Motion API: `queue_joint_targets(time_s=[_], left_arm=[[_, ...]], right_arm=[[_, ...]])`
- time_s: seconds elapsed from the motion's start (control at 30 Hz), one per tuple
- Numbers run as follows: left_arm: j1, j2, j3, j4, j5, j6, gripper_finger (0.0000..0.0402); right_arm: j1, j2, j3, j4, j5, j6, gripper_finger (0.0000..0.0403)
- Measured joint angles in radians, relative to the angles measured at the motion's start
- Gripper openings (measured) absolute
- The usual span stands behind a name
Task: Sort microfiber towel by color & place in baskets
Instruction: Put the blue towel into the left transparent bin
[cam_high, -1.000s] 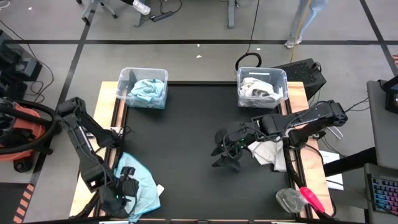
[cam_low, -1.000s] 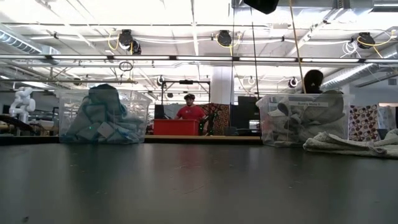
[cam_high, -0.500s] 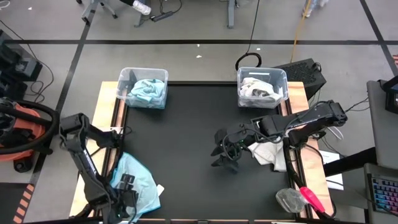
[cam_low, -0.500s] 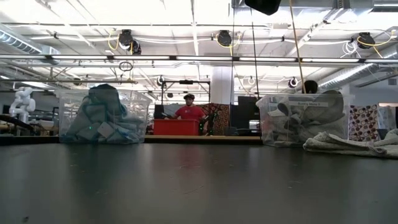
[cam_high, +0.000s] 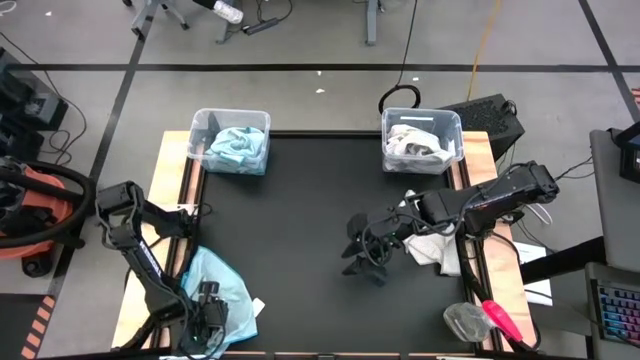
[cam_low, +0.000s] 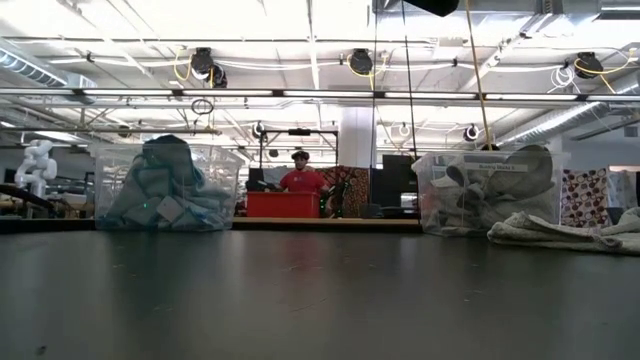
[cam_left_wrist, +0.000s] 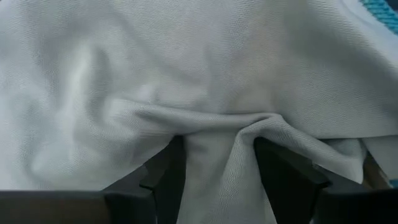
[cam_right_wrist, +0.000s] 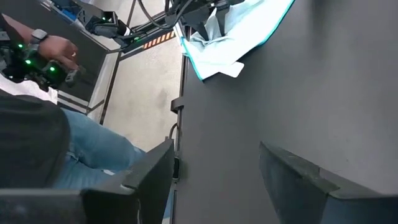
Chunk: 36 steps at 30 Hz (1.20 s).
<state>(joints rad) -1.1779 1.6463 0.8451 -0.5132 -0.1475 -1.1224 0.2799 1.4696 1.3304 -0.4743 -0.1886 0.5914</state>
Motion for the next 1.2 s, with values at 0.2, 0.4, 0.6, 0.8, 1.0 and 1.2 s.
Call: queue_joint_targets(time_s=[0.2, 0.4, 0.6, 0.8, 1.0, 1.2], left_arm=[[0.011, 0.001, -0.002, -0.038, -0.019, 0.002, 0.0128], [0.038, 0.003, -0.004, -0.049, -0.034, 0.055, 0.0016], [0.073, -0.006, -0.004, -0.066, -0.05, 0.084, 0.0008], [0.11, -0.078, -0.011, -0.167, -0.089, 0.09, 0.0008], [0.164, -0.219, -0.01, -0.284, -0.16, 0.114, 0.0008], [0.237, -0.363, -0.009, -0.37, -0.22, 0.149, 0.0008]], right_arm=[[0.004, 0.0, 0.0, 0.0, 0.0, 0.018, 0.0226], [0.004, 0.0, 0.0, -0.001, 0.0, 0.0, 0.0226], [0.004, 0.0, 0.0, -0.025, 0.0, -0.038, 0.0226], [0.003, -0.001, 0.0, -0.095, 0.002, -0.091, 0.0226], [0.003, -0.001, 0.0, -0.163, 0.016, -0.153, 0.0226], [0.003, -0.001, 0.0, -0.215, 0.065, -0.196, 0.0226]])
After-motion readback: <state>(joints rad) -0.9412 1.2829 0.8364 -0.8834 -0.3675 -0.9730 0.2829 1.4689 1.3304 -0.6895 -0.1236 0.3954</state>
